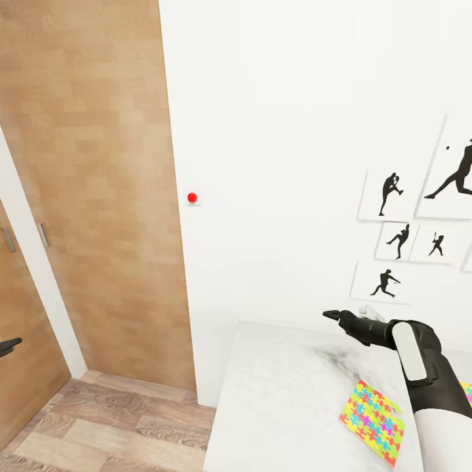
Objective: Put all the toys in the child's room - the three board games (two on the bed and one on the table), the two jigsaw puzzles on the table, and the tennis ball on the table - inside the toy box on the table in the child's room.
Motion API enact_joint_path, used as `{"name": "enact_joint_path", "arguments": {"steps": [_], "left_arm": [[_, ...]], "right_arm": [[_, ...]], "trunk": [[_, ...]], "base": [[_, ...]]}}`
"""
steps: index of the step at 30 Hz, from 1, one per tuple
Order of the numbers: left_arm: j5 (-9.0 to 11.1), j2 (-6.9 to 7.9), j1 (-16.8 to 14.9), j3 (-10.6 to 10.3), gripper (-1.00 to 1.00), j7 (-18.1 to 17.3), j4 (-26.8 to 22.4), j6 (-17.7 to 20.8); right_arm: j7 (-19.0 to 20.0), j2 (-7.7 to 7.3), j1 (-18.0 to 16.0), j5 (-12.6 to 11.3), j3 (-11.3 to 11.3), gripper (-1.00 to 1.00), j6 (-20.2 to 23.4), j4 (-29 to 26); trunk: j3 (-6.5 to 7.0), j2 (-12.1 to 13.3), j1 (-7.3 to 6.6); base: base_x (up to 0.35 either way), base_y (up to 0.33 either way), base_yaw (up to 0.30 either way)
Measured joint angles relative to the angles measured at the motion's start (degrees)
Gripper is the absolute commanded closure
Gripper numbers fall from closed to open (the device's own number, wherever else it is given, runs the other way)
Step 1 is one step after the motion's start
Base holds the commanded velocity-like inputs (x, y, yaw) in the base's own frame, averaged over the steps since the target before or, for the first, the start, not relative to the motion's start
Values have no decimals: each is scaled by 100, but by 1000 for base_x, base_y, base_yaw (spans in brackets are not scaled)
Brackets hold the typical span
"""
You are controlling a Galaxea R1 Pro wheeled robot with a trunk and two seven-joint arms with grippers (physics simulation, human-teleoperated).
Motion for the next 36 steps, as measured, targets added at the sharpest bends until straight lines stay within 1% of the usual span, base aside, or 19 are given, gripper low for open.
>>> {"name": "enact_joint_path", "arguments": {"steps": [17,36], "left_arm": [[0,0,0,0,-100,0,0,0],[0,0,0,0,-100,0,0,0]], "right_arm": [[-1,-18,0,5,-16,-100,-16,186],[-1,-19,8,12,-8,-100,-20,228]], "trunk": [[0,0,0],[0,0,0]], "base": [[2,0,0],[0,0,0]]}}
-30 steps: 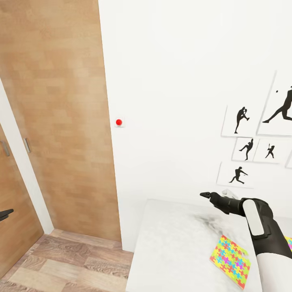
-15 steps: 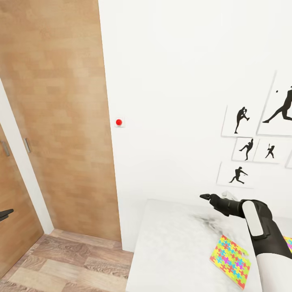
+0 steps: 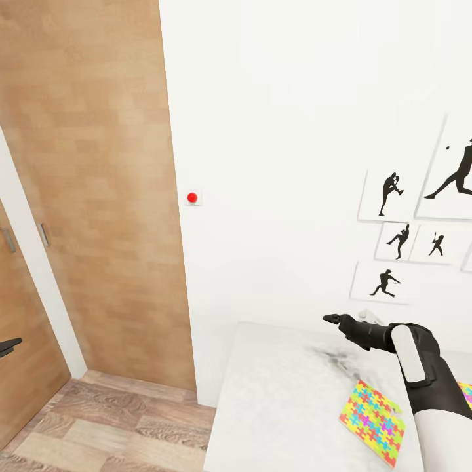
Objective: Put all the toys in the child's room - the three board games (two on the bed and one on the table), the two jigsaw puzzles on the table, and the tennis ball on the table - inside the toy box on the table in the child's room.
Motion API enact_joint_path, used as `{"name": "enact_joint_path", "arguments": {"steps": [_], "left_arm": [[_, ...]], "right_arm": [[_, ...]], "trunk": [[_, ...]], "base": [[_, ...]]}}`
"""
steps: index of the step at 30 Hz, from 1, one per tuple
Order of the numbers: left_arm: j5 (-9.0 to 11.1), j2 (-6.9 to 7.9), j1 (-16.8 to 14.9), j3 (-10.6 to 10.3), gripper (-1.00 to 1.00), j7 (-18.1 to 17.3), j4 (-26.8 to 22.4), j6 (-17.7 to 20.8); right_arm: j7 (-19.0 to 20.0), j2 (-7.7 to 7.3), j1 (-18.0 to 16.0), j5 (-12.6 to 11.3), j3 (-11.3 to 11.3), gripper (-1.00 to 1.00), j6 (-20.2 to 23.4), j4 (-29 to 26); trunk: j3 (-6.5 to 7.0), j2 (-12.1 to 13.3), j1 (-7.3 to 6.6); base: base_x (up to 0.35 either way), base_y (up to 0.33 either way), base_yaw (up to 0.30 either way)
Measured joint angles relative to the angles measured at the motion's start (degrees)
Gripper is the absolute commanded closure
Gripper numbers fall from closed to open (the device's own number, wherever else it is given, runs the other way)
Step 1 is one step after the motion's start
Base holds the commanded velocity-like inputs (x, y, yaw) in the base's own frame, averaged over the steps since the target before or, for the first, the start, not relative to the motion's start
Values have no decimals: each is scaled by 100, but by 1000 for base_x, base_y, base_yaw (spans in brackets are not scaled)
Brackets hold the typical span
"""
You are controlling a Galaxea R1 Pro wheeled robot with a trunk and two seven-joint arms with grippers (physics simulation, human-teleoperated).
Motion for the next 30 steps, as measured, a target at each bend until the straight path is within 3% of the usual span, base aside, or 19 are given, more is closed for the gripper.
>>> {"name": "enact_joint_path", "arguments": {"steps": [15,30], "left_arm": [[0,-1,-1,-1,-100,0,0,0],[0,-8,0,-4,-100,0,0,0]], "right_arm": [[-195,1,79,29,36,-100,42,1],[-411,78,151,52,40,-100,42,39]], "trunk": [[-40,0,0],[-43,0,0]], "base": [[0,0,-129],[0,0,-31]]}}
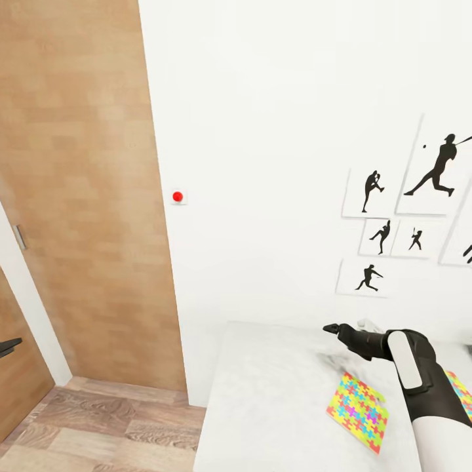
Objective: Put all the toys in the child's room - the three board games (two on the bed and one on the table), the two jigsaw puzzles on the table, and the tennis ball on the table - inside the toy box on the table in the child's room.
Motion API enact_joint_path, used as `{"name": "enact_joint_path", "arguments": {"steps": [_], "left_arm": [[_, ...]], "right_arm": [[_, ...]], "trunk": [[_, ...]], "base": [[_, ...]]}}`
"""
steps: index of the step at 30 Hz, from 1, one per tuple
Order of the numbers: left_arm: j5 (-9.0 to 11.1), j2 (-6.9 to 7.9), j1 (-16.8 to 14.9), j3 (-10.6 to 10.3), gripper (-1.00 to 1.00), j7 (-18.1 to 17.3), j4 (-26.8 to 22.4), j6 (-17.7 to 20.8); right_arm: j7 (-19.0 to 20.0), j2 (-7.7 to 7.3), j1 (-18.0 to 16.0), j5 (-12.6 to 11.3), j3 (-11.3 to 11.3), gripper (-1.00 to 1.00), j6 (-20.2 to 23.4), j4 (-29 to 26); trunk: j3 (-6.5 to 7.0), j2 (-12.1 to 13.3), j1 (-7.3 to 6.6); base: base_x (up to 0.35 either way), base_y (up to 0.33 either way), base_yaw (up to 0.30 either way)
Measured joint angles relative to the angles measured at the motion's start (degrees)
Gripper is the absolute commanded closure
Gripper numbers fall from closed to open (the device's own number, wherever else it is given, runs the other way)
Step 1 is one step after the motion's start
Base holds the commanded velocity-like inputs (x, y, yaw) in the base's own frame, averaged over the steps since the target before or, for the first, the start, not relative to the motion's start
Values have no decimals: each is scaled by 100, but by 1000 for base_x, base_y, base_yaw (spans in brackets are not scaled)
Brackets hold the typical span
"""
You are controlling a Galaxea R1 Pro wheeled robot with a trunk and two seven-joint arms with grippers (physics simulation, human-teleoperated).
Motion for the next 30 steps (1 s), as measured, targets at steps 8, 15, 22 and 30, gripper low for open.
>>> {"name": "enact_joint_path", "arguments": {"steps": [8,15,22,30], "left_arm": [[0,-1,-1,2,-100,0,0,0],[0,-1,-1,2,-100,0,1,0],[1,-1,-1,2,-100,0,1,0],[0,2,-1,0,-100,2,0,0]], "right_arm": [[-48,-4,7,1,-2,-100,1,5],[-56,-28,8,2,-3,-100,1,7],[-54,-42,8,2,-10,-100,2,7],[-57,-41,8,1,-11,-100,1,7]], "trunk": [[-16,0,0],[-36,0,0],[-45,0,-1],[-47,-1,-1]], "base": [[0,0,-167],[17,0,-242],[115,-27,-270],[78,-25,-275]]}}
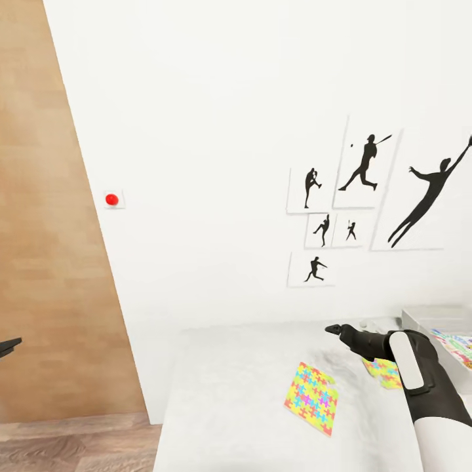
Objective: Put all the toys in the child's room - the three board games (two on the bed and one on the table), the two jigsaw puzzles on the table, and the tennis ball on the table - inside the toy box on the table in the child's room.
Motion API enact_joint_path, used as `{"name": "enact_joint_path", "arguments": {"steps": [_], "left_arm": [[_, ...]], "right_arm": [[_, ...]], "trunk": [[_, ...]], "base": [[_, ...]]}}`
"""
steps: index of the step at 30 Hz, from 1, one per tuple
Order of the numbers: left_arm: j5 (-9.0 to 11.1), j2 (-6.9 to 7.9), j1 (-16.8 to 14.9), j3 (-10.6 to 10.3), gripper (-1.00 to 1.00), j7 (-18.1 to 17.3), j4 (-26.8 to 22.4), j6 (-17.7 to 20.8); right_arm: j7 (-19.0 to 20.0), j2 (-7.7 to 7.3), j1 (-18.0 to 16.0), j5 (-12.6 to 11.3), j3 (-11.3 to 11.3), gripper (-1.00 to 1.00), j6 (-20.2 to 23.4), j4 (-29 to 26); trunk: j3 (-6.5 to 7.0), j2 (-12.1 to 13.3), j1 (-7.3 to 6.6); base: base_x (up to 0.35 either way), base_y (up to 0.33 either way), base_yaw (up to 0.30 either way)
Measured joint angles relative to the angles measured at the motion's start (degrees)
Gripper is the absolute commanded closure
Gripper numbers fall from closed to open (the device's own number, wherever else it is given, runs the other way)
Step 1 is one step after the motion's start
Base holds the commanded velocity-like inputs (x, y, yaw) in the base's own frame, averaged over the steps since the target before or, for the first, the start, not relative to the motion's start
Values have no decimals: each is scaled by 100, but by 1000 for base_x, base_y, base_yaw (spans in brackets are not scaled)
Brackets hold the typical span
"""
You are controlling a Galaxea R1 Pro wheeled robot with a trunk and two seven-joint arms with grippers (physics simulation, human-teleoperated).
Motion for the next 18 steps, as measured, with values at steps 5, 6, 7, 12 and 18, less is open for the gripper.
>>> {"name": "enact_joint_path", "arguments": {"steps": [5,6,7,12,18], "left_arm": [[-1,-2,0,-1,-100,-1,-1,0],[-1,-2,0,-1,-100,-1,0,0],[0,-2,0,0,-100,-2,0,0],[0,-2,1,-3,-100,-2,0,0],[0,-2,1,2,-100,5,-1,0]], "right_arm": [[-1,8,0,12,6,-100,0,0],[-1,9,0,14,4,-100,0,0],[-1,10,0,15,5,-100,0,0],[6,4,0,16,3,-100,0,0],[19,3,0,13,6,-100,-10,0]], "trunk": [[0,0,0],[0,0,0],[0,0,0],[0,1,1],[0,0,0]], "base": [[152,57,-138],[98,36,-59],[79,29,-47],[43,16,-26],[102,28,-7]]}}
